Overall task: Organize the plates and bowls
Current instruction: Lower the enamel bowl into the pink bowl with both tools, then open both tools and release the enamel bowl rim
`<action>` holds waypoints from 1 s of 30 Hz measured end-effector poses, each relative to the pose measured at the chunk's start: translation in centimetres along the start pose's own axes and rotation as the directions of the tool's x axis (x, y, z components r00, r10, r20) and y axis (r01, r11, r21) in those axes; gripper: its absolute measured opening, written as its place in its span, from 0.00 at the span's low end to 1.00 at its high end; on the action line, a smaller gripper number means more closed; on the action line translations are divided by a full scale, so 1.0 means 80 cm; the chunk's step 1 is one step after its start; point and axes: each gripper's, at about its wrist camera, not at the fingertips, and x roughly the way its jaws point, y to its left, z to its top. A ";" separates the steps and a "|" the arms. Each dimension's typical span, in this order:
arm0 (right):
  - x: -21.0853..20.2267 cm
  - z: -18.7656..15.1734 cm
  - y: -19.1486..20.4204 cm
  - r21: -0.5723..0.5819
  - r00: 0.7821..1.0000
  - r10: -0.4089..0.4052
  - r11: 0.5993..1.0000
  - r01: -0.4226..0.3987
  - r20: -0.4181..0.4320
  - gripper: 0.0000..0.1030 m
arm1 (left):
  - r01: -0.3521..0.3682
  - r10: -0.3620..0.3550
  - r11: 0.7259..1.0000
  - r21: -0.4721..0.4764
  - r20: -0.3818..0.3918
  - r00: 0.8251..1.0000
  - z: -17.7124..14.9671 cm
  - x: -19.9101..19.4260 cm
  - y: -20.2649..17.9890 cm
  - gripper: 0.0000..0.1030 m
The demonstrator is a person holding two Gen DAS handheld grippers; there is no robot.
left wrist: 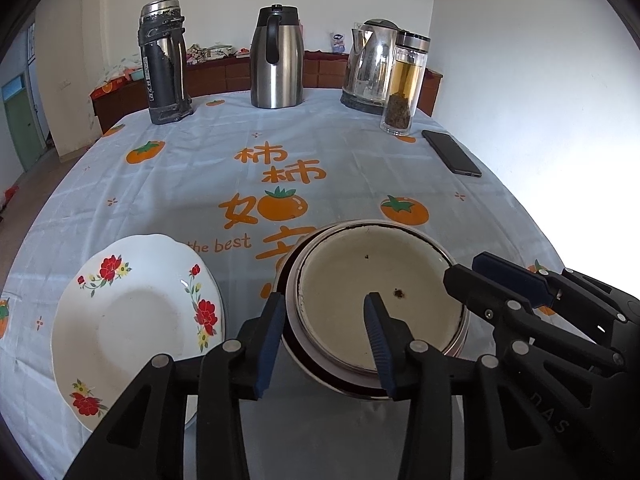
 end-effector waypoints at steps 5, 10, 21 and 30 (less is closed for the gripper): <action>-0.007 0.001 -0.001 0.004 1.000 -0.006 1.000 0.006 0.019 0.34 | 0.000 0.000 1.000 -0.004 0.004 1.000 -0.001 -0.005 0.003 0.43; -0.012 -0.002 0.000 0.006 1.000 -0.005 1.000 0.005 0.027 0.38 | -0.007 0.007 1.000 -0.008 0.006 1.000 -0.005 -0.010 0.005 0.48; -0.029 -0.010 -0.010 0.043 0.997 -0.012 0.999 0.009 0.070 0.52 | -0.017 0.018 1.000 -0.018 0.028 0.999 -0.008 -0.022 0.013 0.68; -0.029 -0.020 -0.016 0.055 0.997 -0.028 0.998 0.025 0.067 0.58 | -0.014 0.015 1.000 -0.019 0.024 1.000 -0.010 -0.021 0.013 0.68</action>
